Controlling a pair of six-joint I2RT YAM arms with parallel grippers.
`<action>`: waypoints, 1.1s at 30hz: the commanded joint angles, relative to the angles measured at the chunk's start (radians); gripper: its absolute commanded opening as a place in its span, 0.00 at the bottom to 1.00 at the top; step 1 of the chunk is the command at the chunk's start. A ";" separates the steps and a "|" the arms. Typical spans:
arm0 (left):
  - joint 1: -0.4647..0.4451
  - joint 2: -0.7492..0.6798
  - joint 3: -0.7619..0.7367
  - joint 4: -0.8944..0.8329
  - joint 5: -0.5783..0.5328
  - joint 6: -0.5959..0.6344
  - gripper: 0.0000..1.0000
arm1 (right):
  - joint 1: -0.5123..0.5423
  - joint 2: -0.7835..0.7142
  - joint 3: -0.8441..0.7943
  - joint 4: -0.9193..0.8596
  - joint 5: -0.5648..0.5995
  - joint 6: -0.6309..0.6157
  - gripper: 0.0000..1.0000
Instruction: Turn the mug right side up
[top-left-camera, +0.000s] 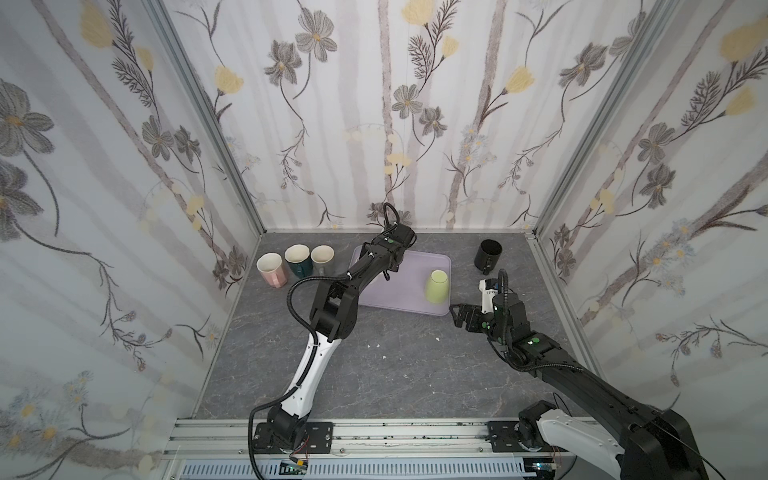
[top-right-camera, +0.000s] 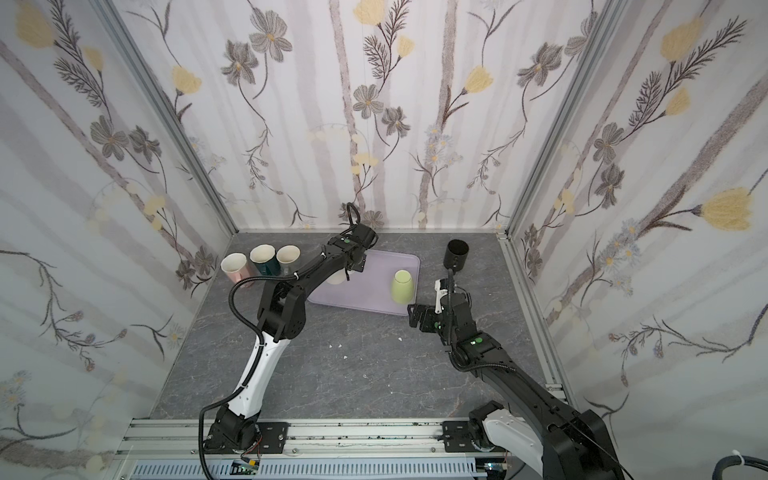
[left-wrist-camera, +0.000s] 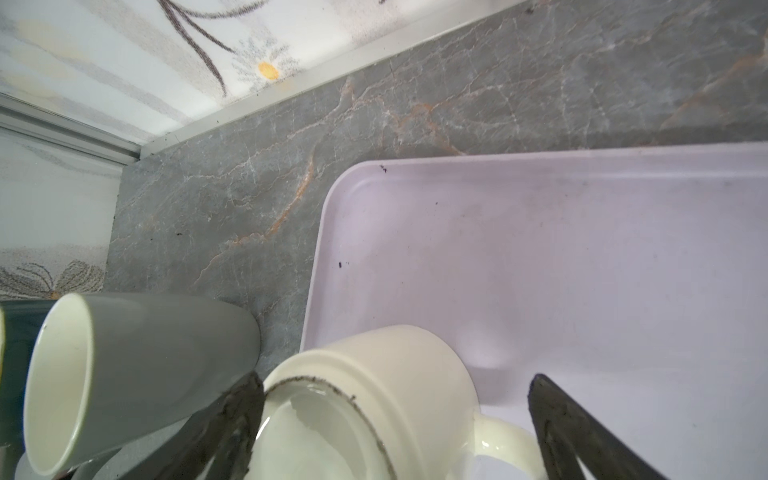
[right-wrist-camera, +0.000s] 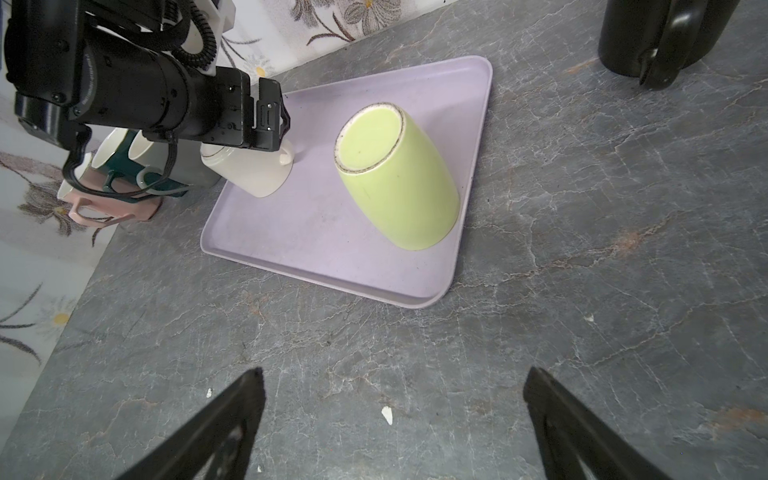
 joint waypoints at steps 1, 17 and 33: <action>-0.003 -0.039 -0.057 0.005 0.079 -0.042 1.00 | 0.002 0.008 0.000 0.040 -0.004 0.009 0.97; -0.050 -0.212 -0.338 0.129 0.257 -0.080 1.00 | 0.014 0.065 0.024 0.065 -0.015 0.010 0.98; -0.049 -0.393 -0.574 0.239 0.522 -0.139 1.00 | 0.054 0.166 0.153 0.053 -0.001 -0.023 0.97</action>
